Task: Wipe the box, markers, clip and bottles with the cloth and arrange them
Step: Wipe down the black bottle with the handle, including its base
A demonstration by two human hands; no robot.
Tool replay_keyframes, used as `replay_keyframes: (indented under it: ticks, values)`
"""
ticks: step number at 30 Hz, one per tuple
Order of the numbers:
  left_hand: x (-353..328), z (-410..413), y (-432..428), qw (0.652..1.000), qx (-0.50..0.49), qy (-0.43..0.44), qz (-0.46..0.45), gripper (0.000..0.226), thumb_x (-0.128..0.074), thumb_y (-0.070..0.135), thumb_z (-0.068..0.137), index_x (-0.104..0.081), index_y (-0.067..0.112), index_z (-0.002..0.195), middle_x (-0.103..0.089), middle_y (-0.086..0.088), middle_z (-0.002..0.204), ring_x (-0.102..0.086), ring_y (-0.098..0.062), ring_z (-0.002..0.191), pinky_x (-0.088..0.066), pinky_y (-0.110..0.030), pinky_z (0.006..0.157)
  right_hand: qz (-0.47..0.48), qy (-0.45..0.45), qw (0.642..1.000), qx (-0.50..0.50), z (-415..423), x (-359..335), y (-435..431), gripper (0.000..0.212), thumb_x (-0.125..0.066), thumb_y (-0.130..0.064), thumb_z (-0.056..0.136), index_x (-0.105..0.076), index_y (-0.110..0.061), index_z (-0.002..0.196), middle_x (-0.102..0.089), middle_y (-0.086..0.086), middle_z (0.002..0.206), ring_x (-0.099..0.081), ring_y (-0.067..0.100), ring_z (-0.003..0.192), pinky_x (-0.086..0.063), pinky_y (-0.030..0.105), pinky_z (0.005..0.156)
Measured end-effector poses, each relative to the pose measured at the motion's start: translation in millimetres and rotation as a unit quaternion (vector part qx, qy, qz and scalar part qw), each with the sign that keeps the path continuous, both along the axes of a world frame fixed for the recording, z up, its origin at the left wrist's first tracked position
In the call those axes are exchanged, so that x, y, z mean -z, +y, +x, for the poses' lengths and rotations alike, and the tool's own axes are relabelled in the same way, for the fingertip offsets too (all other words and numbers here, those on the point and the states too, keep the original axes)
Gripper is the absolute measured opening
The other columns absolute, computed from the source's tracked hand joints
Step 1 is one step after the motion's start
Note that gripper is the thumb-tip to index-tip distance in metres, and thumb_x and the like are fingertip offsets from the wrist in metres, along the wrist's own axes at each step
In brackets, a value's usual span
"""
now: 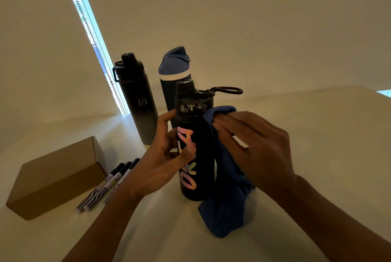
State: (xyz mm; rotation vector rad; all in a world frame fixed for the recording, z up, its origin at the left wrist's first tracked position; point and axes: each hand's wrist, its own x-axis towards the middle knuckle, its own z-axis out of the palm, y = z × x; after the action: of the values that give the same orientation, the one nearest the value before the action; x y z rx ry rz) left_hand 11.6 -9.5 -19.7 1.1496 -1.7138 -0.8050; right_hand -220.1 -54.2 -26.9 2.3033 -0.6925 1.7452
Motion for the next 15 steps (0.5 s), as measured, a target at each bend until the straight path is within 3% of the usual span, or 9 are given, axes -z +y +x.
replay_keyframes:
  ticks: [3,9,11,13,15]
  values:
    - [1.1,1.5,-0.7,1.0,0.004,-0.009,0.005,0.081,-0.069,0.048,0.092,-0.015,0.043,0.152,-0.065,0.013,0.132,-0.063,-0.015,0.128,-0.058,-0.044,0.101,-0.02,-0.03,0.999,0.013,10.4,-7.3,-3.0,0.03,-0.071,0.003,0.079,-0.068,0.02,0.104,-0.073,0.027,0.095,-0.058,0.019,0.095,-0.036,0.003,0.1]
    - [-3.1,2.8,2.6,1.0,0.009,0.003,0.002,0.061,-0.055,0.039,0.098,-0.022,0.038,0.149,-0.065,0.017,0.134,-0.063,-0.013,0.129,-0.058,-0.042,0.102,-0.04,-0.014,0.999,0.033,4.2,-1.4,-0.1,0.028,-0.067,-0.013,0.09,-0.074,0.011,0.103,-0.075,0.019,0.096,-0.061,0.016,0.092,-0.051,0.02,0.087]
    - [-0.1,4.4,-2.1,1.0,-0.009,-0.011,-0.012,0.052,-0.055,0.033,0.104,-0.026,0.039,0.147,-0.066,0.015,0.134,-0.064,-0.016,0.128,-0.059,-0.042,0.1,-0.026,-0.024,0.999,0.005,5.1,3.7,0.3,0.025,-0.066,-0.01,0.095,-0.074,0.012,0.103,-0.075,0.019,0.097,-0.062,0.015,0.093,-0.055,0.027,0.08]
    - [1.6,6.0,-5.0,0.999,-0.033,-0.021,-0.038,0.05,-0.058,0.029,0.105,-0.03,0.044,0.143,-0.066,0.018,0.132,-0.065,-0.018,0.126,-0.059,-0.052,0.098,0.019,-0.041,0.999,-0.027,4.9,2.5,2.6,0.019,-0.066,-0.008,0.097,-0.075,0.004,0.109,-0.075,0.009,0.107,-0.066,0.009,0.1,-0.055,0.023,0.082]
    - [-0.1,4.7,-3.9,0.999,-0.024,-0.018,-0.032,0.05,-0.063,0.04,0.102,-0.032,0.048,0.141,-0.066,0.015,0.134,-0.065,-0.019,0.127,-0.058,-0.054,0.099,0.016,-0.044,0.999,0.01,3.7,-4.1,4.0,0.019,-0.069,-0.013,0.098,-0.076,-0.005,0.114,-0.075,0.004,0.111,-0.069,0.008,0.098,-0.056,0.021,0.084]
